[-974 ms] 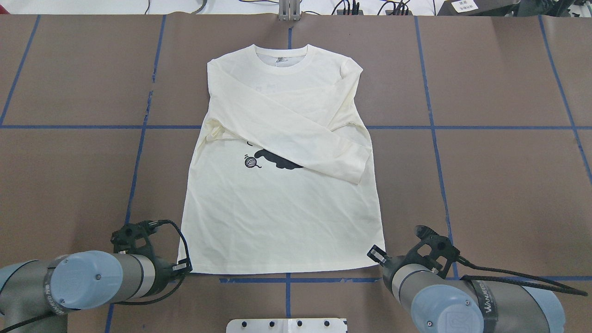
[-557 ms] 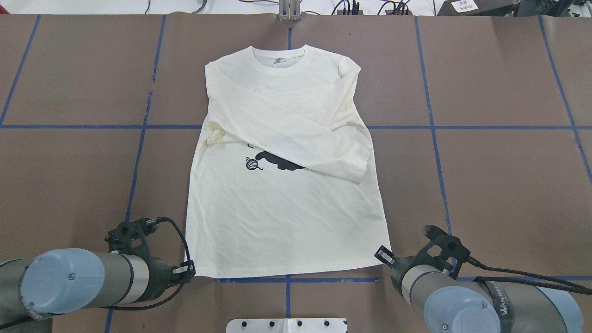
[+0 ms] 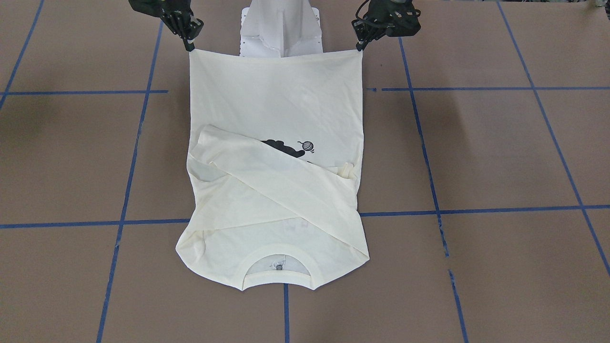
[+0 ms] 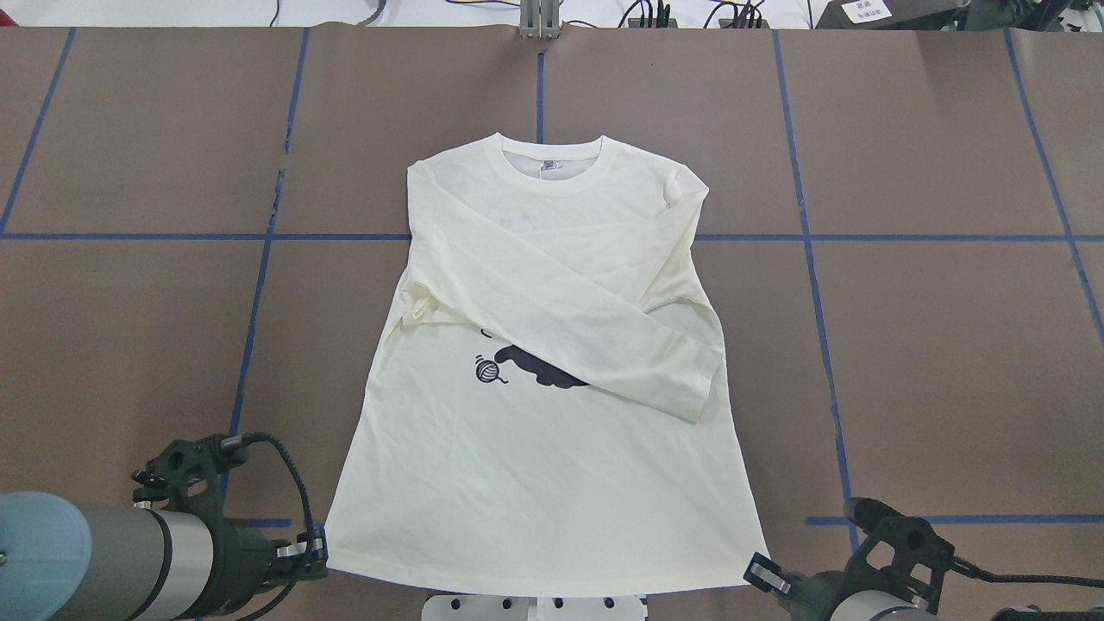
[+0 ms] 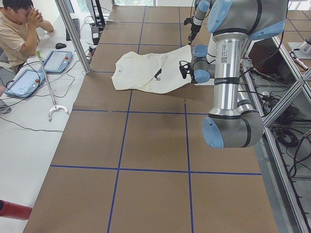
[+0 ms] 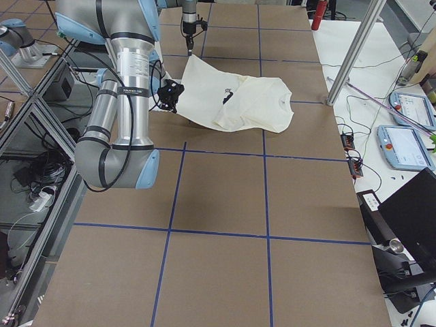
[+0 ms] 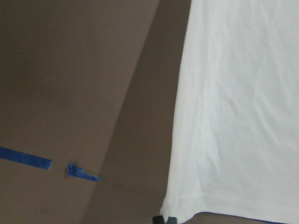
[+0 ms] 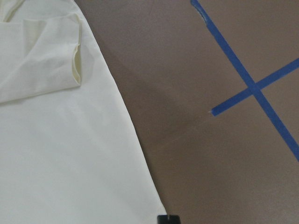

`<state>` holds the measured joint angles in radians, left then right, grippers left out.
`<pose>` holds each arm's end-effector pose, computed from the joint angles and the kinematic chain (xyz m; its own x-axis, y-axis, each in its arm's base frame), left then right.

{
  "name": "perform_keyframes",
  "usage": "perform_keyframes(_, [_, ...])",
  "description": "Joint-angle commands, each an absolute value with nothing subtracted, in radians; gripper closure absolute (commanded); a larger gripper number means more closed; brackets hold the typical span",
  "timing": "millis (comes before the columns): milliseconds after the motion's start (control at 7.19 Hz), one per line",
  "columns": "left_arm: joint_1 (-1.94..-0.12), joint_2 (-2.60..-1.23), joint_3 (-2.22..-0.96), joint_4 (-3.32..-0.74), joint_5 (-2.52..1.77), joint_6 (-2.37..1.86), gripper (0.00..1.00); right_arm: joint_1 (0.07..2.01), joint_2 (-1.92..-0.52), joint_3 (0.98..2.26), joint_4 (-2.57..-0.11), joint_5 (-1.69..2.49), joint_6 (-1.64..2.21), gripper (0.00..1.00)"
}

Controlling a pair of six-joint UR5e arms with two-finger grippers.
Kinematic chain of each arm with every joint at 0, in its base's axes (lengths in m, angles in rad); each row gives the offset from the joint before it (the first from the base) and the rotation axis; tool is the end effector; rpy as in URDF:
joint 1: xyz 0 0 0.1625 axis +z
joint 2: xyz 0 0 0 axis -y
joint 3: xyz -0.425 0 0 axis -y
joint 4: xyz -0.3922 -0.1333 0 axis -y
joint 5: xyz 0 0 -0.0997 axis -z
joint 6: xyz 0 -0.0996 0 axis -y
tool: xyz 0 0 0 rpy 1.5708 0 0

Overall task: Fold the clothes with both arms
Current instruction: 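Lift the hem with both grippers and fold it up onto the collar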

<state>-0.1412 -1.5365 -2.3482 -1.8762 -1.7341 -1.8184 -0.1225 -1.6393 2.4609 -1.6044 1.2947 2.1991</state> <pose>0.3886 -0.1735 0.2845 0.4790 -0.3123 -0.8204 0.1204 0.9491 -0.2910 -0.3931 -0.1133 0.2962 0.5227 0.5054 0.6866 -0.4715 0.8423 -0.2612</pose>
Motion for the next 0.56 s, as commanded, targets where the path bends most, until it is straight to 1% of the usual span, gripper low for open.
perform_keyframes(0, [-0.133, -1.575, -2.375, -1.813, -1.743, -1.813, 1.00, -0.045, -1.634, 2.507, -1.644, 1.301, 2.186, 1.00])
perform_keyframes(139, [-0.170, -1.644, -2.314, -1.806, -1.741, -1.792, 1.00, 0.051, -1.588, 2.493, -1.644, 1.377, 2.113, 1.00])
perform_keyframes(278, [-0.281, -1.745, -2.271, -1.766, -1.743, -1.687, 1.00, 0.193, -1.454, 2.408, -1.649, 1.449, 1.989, 1.00])
perform_keyframes(418, [-0.378, -1.863, -2.213, -1.681, -1.744, -1.634, 1.00, 0.331, -1.349, 2.297, -1.661, 1.532, 1.882, 1.00])
